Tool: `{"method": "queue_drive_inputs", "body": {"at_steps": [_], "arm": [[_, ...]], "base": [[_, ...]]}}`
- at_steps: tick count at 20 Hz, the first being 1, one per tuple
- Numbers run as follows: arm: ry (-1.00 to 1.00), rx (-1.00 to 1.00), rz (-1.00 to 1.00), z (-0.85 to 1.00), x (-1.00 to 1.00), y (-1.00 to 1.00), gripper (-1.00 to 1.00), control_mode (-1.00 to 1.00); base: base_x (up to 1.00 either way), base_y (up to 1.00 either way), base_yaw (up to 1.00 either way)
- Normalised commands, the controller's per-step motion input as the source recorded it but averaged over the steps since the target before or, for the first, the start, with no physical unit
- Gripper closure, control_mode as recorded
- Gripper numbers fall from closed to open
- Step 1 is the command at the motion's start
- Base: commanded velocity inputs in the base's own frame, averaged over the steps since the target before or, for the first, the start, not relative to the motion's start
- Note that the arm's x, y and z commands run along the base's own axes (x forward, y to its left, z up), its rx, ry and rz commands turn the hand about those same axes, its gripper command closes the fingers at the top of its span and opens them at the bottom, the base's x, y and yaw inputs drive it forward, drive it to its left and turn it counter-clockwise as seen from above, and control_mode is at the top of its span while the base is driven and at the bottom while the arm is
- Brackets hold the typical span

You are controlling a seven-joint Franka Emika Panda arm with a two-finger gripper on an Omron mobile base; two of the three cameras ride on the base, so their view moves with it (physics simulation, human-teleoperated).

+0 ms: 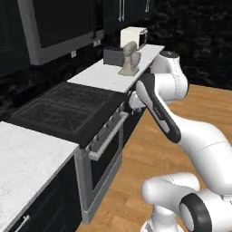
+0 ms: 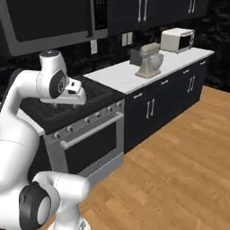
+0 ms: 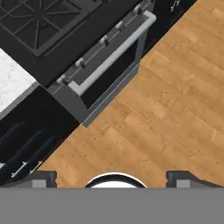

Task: Navigate to the sink.

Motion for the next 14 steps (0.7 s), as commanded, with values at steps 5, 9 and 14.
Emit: {"method": "queue_drive_inputs", "body": {"at_steps": [5,9,14], "arm": [[0.00,0.00,0.00,0.00,0.00,0.00,-1.00,1.00],[0.00,0.00,0.00,0.00,0.00,0.00,-1.00,1.00],[0.00,0.00,0.00,0.00,0.00,0.00,-1.00,1.00]], "base": [[0.00,0.00,-1.00],[0.00,0.00,-1.00],[0.00,0.00,-1.00]]}}
